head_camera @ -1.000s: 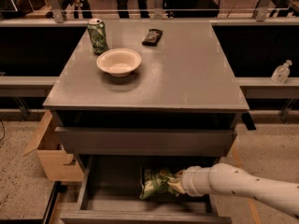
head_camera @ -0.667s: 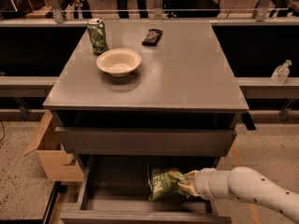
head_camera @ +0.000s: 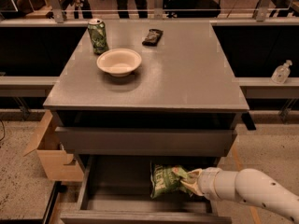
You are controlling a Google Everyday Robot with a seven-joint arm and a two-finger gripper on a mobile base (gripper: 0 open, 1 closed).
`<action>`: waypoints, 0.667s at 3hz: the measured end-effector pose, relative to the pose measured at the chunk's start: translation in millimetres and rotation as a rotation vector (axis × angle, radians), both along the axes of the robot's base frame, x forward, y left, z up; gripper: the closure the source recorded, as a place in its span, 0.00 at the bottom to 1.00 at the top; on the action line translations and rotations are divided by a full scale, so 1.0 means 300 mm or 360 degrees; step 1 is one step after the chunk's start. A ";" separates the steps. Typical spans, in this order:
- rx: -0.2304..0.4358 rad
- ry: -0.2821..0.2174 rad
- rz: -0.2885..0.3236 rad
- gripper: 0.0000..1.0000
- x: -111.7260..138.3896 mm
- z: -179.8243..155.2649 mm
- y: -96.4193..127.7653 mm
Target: Pick rxbar chocolate from middle drawer and place on counter
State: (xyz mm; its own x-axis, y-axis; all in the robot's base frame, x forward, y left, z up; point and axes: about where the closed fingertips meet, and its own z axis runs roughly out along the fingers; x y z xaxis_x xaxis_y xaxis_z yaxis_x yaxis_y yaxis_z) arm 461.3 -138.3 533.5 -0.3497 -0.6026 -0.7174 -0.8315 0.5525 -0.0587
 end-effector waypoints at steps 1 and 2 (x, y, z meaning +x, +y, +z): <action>-0.0006 -0.0158 -0.0024 1.00 -0.030 0.150 -0.027; -0.0021 -0.0334 -0.0040 1.00 -0.056 0.330 -0.056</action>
Offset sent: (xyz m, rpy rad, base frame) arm -0.0281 -0.0313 0.1716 -0.0259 -0.3546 -0.0452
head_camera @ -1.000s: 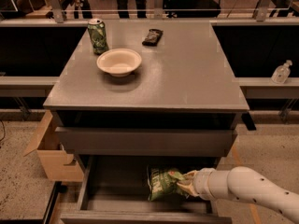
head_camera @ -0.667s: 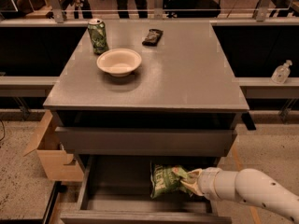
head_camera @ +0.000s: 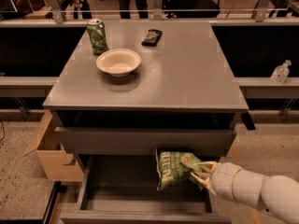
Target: Pick rxbar chocolate from middle drawer and place on counter
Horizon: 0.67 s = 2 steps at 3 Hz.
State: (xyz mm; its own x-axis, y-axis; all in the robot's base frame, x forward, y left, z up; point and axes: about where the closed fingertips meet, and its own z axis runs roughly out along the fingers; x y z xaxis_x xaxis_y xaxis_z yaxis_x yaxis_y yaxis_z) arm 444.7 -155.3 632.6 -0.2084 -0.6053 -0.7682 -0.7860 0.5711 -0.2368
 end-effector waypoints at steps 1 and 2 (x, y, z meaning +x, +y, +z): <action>-0.0038 -0.0163 -0.0003 1.00 0.001 0.160 -0.032; -0.0094 -0.0302 0.0016 1.00 0.007 0.297 -0.045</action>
Offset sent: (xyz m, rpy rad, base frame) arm 0.0039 -0.0202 0.1414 -0.1051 -0.2997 0.0208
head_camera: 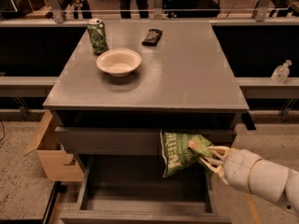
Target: Pick rxbar chocolate from middle drawer and place on counter
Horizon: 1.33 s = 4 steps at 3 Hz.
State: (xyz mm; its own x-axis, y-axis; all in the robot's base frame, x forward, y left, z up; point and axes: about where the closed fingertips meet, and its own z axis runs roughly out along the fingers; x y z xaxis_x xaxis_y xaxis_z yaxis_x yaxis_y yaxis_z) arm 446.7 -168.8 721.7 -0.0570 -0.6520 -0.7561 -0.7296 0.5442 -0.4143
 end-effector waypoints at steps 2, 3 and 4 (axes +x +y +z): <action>-0.0105 -0.0159 0.0036 1.00 -0.005 0.166 0.005; -0.0109 -0.0223 0.0035 1.00 0.007 0.224 0.000; -0.0141 -0.0368 0.0038 1.00 0.019 0.354 -0.012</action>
Offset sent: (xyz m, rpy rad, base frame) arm -0.0009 0.0005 0.0396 -0.0523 -0.0779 0.0173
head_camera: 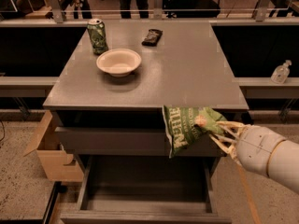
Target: Pick rxbar chocolate from middle drawer and place on counter
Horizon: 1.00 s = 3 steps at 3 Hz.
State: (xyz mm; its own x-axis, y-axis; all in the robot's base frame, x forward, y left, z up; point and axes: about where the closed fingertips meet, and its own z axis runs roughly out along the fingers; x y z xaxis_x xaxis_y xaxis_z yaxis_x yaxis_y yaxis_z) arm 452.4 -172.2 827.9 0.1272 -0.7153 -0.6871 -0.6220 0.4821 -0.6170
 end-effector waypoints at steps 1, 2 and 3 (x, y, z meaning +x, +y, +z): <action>-0.0035 -0.0141 0.0009 1.00 0.016 0.133 -0.011; -0.0072 -0.0259 0.0040 1.00 0.042 0.242 -0.007; -0.0093 -0.0358 0.0094 1.00 0.099 0.320 0.018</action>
Offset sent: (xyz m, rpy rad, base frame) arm 0.0220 -0.0042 0.1162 -0.0748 -0.2624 0.0426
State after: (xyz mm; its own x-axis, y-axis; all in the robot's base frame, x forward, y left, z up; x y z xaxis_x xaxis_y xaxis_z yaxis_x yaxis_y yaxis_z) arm 482.0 -166.7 924.0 0.3150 -0.7400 -0.5944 -0.4916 0.4085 -0.7691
